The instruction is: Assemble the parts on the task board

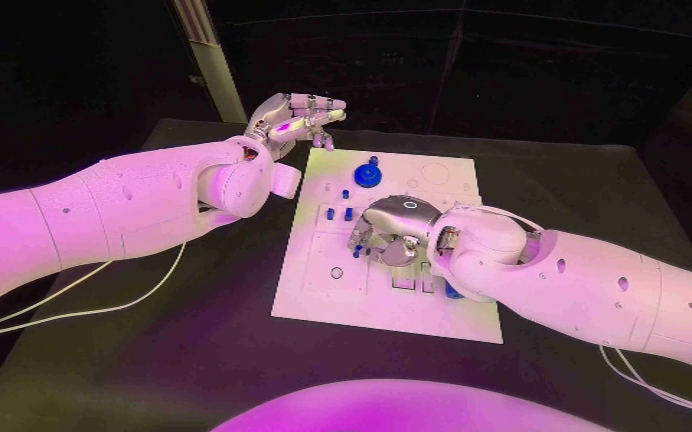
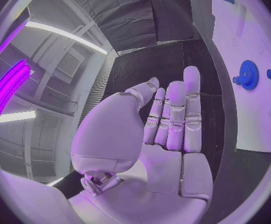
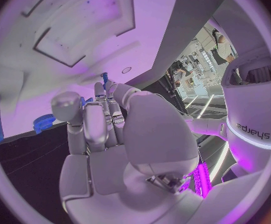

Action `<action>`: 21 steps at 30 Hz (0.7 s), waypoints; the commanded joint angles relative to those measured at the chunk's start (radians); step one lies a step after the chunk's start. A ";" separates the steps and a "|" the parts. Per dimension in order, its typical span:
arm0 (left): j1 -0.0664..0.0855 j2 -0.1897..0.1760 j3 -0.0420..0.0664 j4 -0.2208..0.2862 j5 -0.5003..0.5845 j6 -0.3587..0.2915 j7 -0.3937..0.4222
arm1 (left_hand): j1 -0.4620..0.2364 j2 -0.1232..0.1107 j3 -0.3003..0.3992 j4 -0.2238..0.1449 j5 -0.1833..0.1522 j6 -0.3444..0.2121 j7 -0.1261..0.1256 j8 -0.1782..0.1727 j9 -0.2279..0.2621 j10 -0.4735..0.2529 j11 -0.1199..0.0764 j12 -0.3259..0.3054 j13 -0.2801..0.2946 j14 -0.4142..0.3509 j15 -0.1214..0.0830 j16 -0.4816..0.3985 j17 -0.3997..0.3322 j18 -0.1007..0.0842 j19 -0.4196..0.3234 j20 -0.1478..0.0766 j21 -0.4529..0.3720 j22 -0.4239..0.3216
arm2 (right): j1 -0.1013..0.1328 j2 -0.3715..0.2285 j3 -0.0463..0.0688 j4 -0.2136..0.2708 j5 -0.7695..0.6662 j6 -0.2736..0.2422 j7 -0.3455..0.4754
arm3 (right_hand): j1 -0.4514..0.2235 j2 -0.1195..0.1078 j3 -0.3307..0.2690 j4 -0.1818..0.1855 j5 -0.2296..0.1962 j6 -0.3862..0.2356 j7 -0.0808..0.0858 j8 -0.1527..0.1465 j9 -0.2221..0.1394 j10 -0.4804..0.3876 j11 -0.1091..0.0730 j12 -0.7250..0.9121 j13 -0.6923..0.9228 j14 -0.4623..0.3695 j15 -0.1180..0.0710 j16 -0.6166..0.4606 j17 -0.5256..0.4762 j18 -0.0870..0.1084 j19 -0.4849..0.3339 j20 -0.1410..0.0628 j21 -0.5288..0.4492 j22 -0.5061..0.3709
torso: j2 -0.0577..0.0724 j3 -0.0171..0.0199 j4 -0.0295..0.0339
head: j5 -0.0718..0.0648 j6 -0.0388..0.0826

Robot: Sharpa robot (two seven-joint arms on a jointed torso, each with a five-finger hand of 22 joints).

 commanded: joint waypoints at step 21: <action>0.003 -0.001 0.001 0.003 0.003 0.014 0.003 | 0.008 0.006 -0.008 -0.001 0.004 -0.008 -0.001 0.006 0.000 -0.008 -0.001 0.007 -0.001 -0.010 0.000 -0.005 -0.003 0.006 -0.004 0.004 -0.005 -0.003 | -0.002 0.013 0.000 -0.009 -0.054 0.043 -0.024 | -0.023 -0.011 0.002 -0.001 0.004 -0.006 0.007 -0.004 0.000 -0.004 0.008 -0.005 0.000 0.031 -0.001 0.002 -0.004 -0.016 0.005 0.002 0.004 -0.002 | 0.000 -0.0003 -0.0006 | -0.002 -0.001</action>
